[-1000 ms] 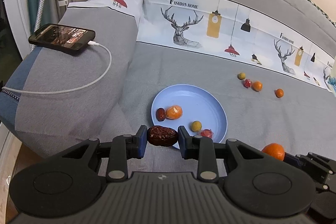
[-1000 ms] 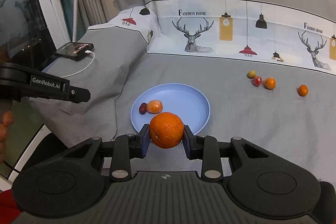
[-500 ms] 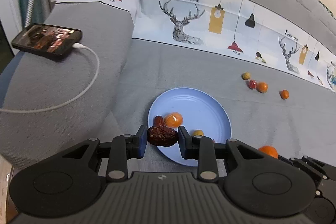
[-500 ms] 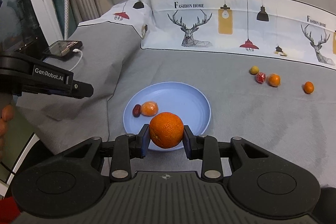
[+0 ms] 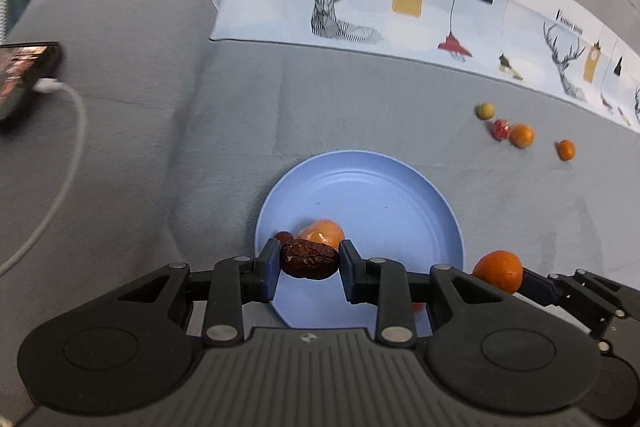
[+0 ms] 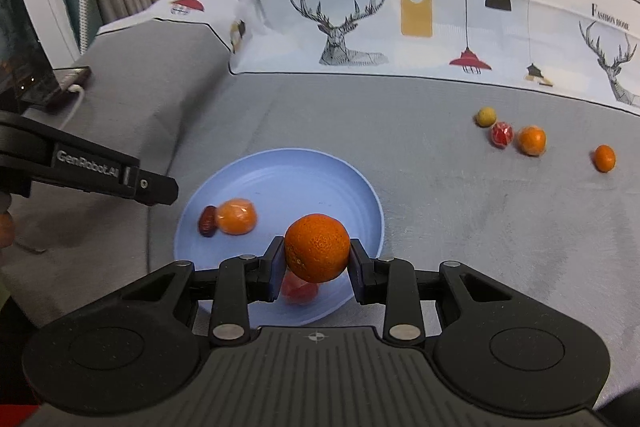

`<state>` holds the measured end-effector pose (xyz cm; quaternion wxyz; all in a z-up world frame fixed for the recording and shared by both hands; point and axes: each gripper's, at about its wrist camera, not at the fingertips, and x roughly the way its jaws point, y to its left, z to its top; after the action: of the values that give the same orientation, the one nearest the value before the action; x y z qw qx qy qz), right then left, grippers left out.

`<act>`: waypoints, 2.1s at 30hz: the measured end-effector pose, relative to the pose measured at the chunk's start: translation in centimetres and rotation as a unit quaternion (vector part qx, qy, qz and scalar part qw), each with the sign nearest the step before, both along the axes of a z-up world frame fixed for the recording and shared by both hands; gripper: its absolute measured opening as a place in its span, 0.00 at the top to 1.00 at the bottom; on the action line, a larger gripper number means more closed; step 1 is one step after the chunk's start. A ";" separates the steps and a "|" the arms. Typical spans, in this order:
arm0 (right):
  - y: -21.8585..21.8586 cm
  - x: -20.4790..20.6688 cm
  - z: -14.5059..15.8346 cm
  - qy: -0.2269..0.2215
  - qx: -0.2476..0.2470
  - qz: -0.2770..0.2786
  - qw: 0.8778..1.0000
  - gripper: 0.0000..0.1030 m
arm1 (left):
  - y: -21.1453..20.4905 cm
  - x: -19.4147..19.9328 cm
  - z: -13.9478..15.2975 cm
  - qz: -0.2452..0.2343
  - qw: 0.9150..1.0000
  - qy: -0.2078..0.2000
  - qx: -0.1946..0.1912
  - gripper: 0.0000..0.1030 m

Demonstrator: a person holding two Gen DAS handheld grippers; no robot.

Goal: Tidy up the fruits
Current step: 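Carry the date with the left tool while the right tool carries the orange over the plate, then open both tools to drop the date and orange onto the plate, then lift both tools back from the plate and swing toward the loose fruits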

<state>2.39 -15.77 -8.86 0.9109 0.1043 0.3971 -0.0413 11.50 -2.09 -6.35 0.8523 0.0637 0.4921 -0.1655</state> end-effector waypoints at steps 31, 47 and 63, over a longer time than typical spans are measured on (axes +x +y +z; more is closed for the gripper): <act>-1.9 1.4 0.2 0.044 0.012 -0.015 0.999 0.07 | -0.3 2.3 -0.9 0.021 0.997 0.078 0.019 0.00; -2.1 -10.8 10.0 -0.036 0.001 -0.093 0.995 0.01 | -0.1 -8.1 18.5 0.013 0.999 0.001 0.034 0.00; -4.4 -16.3 10.8 -0.032 0.038 -0.173 0.984 0.01 | -1.7 -19.5 38.1 -0.062 0.986 -0.133 -0.082 0.00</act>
<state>-13.92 -20.18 1.91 0.8977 0.2077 0.3446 -0.1796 -8.01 -3.80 31.74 0.9008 0.0457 0.3540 -0.2474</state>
